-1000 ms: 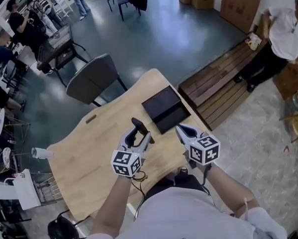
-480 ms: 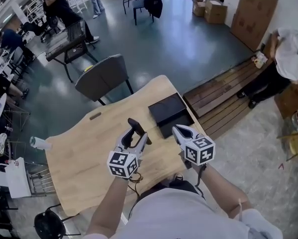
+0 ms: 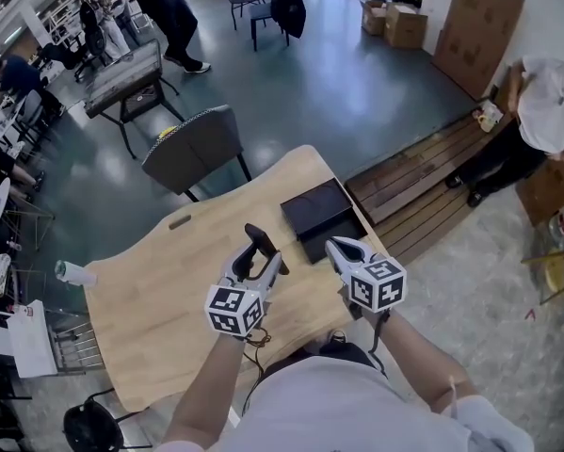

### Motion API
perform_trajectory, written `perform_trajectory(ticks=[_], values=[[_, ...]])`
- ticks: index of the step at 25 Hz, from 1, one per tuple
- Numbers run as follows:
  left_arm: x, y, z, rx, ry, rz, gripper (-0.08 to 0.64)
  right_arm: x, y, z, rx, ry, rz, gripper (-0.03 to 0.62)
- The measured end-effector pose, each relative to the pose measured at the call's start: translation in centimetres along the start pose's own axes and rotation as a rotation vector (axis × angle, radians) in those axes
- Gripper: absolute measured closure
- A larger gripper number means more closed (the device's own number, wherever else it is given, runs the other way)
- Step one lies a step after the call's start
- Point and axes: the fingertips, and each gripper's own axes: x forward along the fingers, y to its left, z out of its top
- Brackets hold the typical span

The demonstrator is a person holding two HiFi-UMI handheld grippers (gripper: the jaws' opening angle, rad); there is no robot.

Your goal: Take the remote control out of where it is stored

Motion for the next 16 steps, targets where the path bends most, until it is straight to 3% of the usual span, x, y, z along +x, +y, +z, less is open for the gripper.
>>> perform_trajectory(ticks=[16], values=[[0.11, -0.66, -0.3, 0.001, 0.016, -0.029, 0.337, -0.4, -0.05, -0.39, 0.012, -0.001, -0.018, 0.566]])
